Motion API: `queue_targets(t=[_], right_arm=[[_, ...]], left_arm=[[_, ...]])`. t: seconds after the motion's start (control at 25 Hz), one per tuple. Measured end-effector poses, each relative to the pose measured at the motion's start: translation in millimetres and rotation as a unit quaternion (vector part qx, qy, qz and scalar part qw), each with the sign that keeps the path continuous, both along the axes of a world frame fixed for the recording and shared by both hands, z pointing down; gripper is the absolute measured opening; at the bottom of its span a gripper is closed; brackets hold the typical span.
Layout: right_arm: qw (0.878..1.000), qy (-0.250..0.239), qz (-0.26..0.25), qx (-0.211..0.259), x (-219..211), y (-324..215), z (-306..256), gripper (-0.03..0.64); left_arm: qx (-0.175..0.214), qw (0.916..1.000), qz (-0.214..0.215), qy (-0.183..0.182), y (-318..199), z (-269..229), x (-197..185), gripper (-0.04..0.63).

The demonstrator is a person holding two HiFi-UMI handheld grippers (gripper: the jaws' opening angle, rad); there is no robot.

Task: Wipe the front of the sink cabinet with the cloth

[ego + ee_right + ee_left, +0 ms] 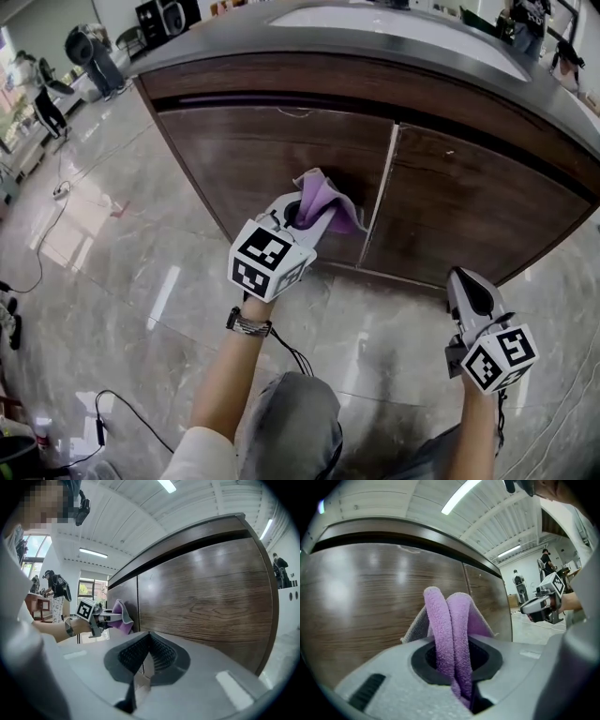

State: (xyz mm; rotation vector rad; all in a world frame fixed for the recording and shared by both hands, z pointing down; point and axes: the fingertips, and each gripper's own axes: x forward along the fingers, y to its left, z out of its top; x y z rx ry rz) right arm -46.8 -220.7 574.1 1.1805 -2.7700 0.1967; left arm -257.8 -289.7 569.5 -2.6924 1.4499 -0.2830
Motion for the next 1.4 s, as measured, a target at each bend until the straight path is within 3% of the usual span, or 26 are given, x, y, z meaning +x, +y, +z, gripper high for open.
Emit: queue_targets(t=[0.52,0.76,0.92,1.08,1.4], right_arm=[[0.999,0.029,-0.023,-0.001,-25,7,16,0.006],[0.999,0.033,-0.028,0.001,-35,10,18,0.006],[0.999,0.034,-0.036,0.002,-40,17,15,0.006],[0.999,0.033,-0.034,0.002,-42,15,15,0.006],[0.999,0.024,-0.033,0.003,-37,16,9,0.006]], left_arm=[[-0.025,0.9915,-0.127,0.009,9,23,-181,0.051],[-0.027,0.9805,-0.192,0.032,14,42,-239,0.051],[-0.041,0.9693,-0.242,0.014,20,72,-271,0.051],[-0.078,0.9654,-0.249,-0.007,18,114,-270,0.051],[-0.097,0.9756,-0.197,-0.011,9,132,-189,0.051]])
